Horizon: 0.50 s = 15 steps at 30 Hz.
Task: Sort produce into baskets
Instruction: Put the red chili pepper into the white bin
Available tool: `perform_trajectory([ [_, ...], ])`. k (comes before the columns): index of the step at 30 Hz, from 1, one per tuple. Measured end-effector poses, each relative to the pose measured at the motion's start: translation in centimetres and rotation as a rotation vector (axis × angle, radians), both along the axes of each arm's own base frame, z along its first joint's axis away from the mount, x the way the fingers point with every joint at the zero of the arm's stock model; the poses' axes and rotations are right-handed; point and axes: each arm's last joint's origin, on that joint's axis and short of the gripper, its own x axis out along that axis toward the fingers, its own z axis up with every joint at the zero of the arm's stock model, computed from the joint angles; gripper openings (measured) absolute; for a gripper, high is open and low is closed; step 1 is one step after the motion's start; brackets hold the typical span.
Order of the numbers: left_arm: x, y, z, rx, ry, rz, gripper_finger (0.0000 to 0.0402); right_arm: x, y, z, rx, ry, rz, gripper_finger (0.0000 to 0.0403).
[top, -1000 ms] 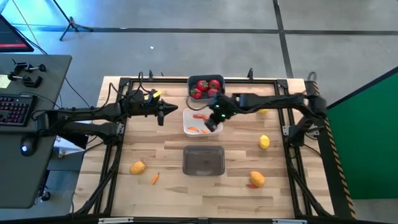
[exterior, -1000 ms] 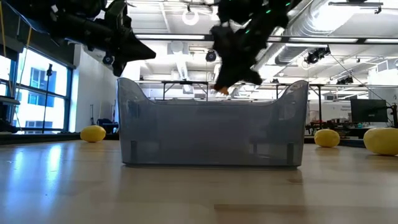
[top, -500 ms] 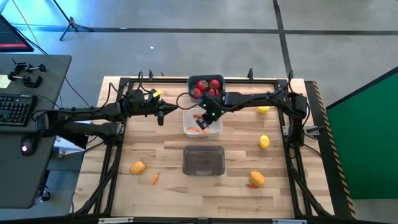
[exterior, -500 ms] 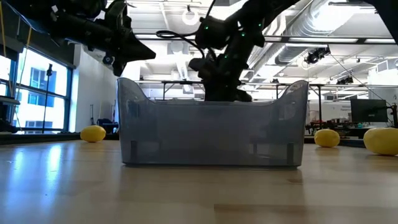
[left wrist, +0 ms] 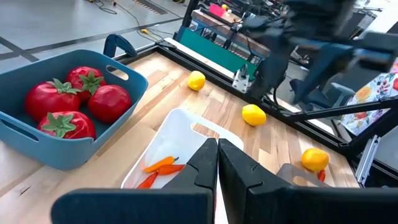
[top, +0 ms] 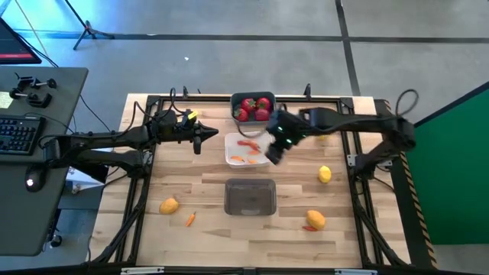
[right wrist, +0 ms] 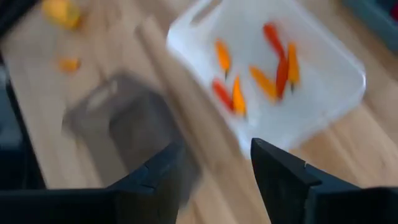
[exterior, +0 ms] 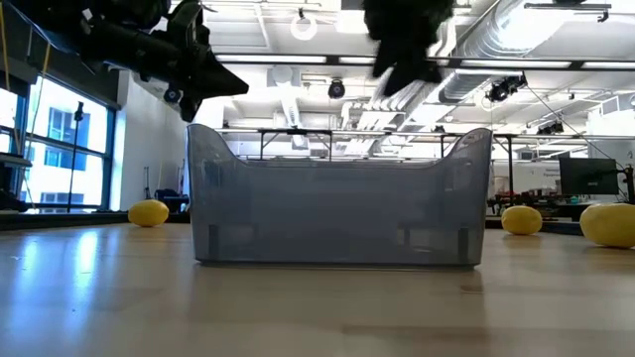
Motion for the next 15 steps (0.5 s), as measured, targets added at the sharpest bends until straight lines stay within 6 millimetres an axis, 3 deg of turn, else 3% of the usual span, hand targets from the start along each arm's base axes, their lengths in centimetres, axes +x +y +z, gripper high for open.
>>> perform_trajectory([
  [6, 0.0, 0.1, 0.0, 0.017, 0.004, 0.000, 0.0000, -4.0, 5.7, 1.3, 0.003, 0.174, 0.137, 0.0156],
  [15, -0.3, 0.9, 0.0, 0.047, 0.012, 0.033, 0.0000, -5.4, 15.7, -1.0, 0.038, 0.328, 0.314, 0.0154],
])
